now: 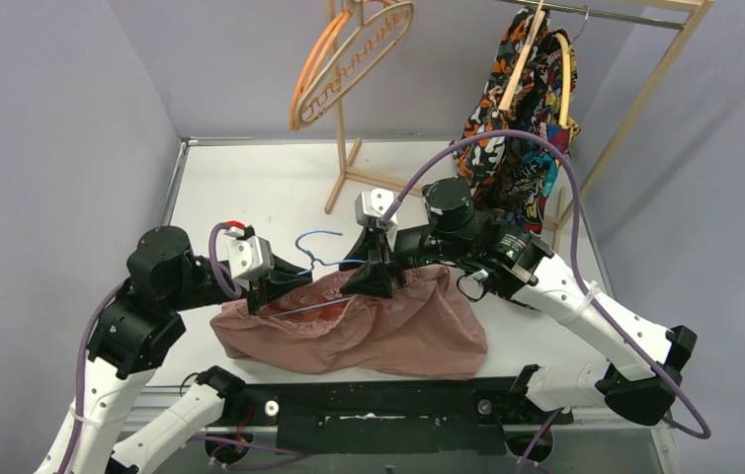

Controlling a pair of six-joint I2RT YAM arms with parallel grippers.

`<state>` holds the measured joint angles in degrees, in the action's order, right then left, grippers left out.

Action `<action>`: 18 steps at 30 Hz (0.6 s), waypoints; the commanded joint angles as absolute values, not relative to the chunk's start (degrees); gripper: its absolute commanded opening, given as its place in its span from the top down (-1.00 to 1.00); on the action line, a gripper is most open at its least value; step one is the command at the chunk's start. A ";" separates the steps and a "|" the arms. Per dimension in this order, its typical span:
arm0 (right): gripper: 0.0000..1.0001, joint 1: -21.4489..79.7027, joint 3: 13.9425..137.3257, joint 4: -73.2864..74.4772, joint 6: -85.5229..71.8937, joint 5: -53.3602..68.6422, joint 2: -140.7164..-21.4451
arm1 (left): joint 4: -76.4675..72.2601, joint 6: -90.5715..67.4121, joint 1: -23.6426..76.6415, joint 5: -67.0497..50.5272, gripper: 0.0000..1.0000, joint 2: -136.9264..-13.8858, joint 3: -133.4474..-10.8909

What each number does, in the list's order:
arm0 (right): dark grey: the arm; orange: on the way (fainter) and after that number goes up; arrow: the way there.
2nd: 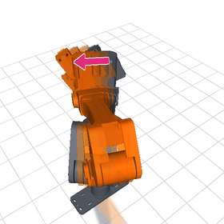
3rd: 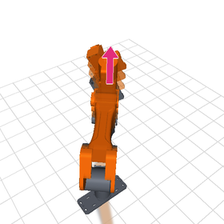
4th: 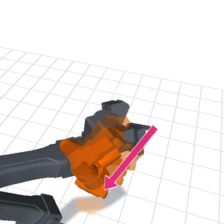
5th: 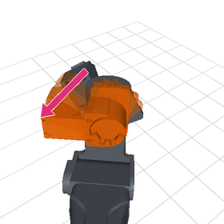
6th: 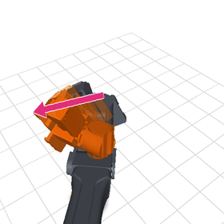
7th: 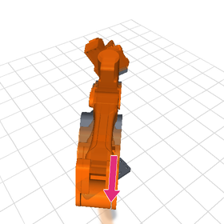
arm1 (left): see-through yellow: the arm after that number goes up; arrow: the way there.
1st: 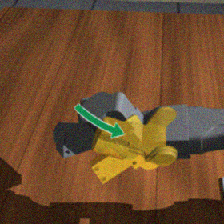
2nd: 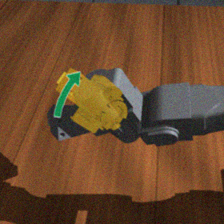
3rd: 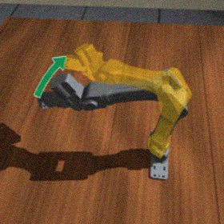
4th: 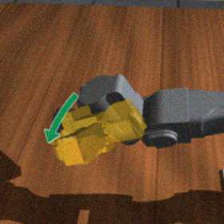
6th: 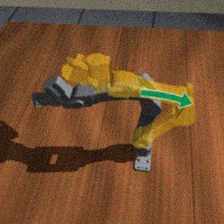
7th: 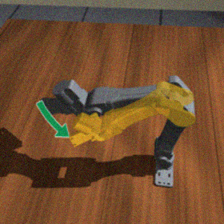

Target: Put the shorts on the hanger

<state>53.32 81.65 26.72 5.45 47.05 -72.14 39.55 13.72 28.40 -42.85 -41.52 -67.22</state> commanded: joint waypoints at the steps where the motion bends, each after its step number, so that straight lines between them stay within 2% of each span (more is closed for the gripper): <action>1: 0.43 53.50 82.58 22.89 5.85 46.28 -70.48 | 34.59 12.46 28.21 -45.21 1.00 -40.71 -68.30; 3: 0.78 53.50 80.99 20.86 5.26 46.81 -69.06 | 36.37 12.48 28.21 -43.01 1.00 -40.65 -69.47; 4: 0.91 53.50 79.90 19.79 4.91 47.25 -68.21 | 37.38 12.41 28.17 -41.80 0.93 -40.64 -70.24; 5: 1.00 53.50 78.75 18.63 4.32 47.62 -67.37 | 38.43 12.20 28.21 -40.93 0.72 -40.81 -70.95; 7: 1.00 53.52 76.42 16.77 3.68 48.19 -65.53 | 40.78 11.83 28.21 -40.74 0.33 -41.22 -72.79; 9: 1.00 53.44 74.32 15.50 3.49 48.55 -63.61 | 42.37 11.66 28.37 -41.73 -0.17 -41.44 -74.24; 10: 1.00 53.47 73.67 15.24 3.62 48.60 -62.77 | 42.87 11.65 28.51 -42.26 -0.30 -41.28 -74.64; 18: 1.00 53.37 72.68 18.05 6.06 46.55 -57.36 | 49.13 20.02 28.65 -46.70 -0.32 -37.98 -74.39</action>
